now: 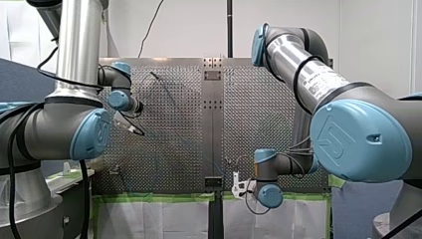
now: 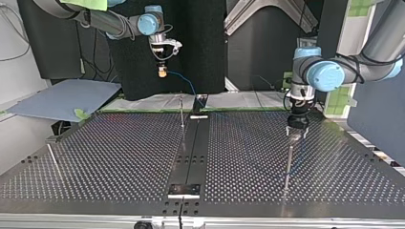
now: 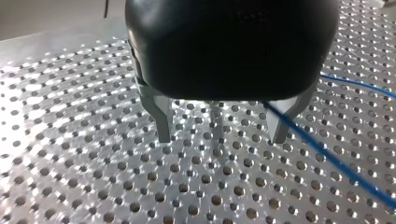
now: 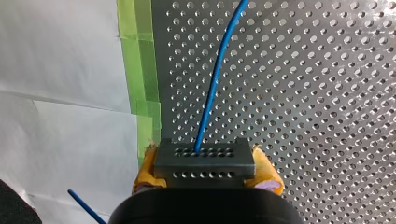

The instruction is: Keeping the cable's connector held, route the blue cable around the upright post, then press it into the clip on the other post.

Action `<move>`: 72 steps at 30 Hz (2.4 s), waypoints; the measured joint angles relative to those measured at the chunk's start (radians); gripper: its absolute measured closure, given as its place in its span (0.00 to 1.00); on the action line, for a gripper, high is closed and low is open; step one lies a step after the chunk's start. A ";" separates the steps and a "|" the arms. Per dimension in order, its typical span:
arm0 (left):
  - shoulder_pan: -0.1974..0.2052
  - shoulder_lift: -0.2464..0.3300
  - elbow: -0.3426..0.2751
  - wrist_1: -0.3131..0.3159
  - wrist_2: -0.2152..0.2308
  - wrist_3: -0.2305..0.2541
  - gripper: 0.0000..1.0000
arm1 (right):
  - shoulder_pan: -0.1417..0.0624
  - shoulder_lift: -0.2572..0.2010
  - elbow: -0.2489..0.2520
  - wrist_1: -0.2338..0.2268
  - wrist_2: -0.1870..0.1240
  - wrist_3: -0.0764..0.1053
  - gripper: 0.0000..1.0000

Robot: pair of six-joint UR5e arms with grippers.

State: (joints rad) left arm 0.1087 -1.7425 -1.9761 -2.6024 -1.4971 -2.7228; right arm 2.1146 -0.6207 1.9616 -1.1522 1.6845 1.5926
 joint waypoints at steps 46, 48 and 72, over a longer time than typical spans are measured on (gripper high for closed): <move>-0.037 0.341 -0.125 -0.119 0.061 0.028 0.00 | 0.000 0.000 -0.001 -0.007 -0.014 0.004 1.00; -0.039 0.348 -0.125 -0.127 0.061 0.036 0.00 | 0.000 0.000 -0.001 -0.008 -0.017 0.004 1.00; -0.039 0.460 -0.009 -0.258 0.065 0.247 0.00 | 0.000 0.000 -0.002 -0.005 -0.022 0.029 1.00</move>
State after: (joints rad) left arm 0.0701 -1.2828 -1.9854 -2.8602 -1.4321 -2.4760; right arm 2.1144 -0.6207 1.9598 -1.1574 1.6630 1.6216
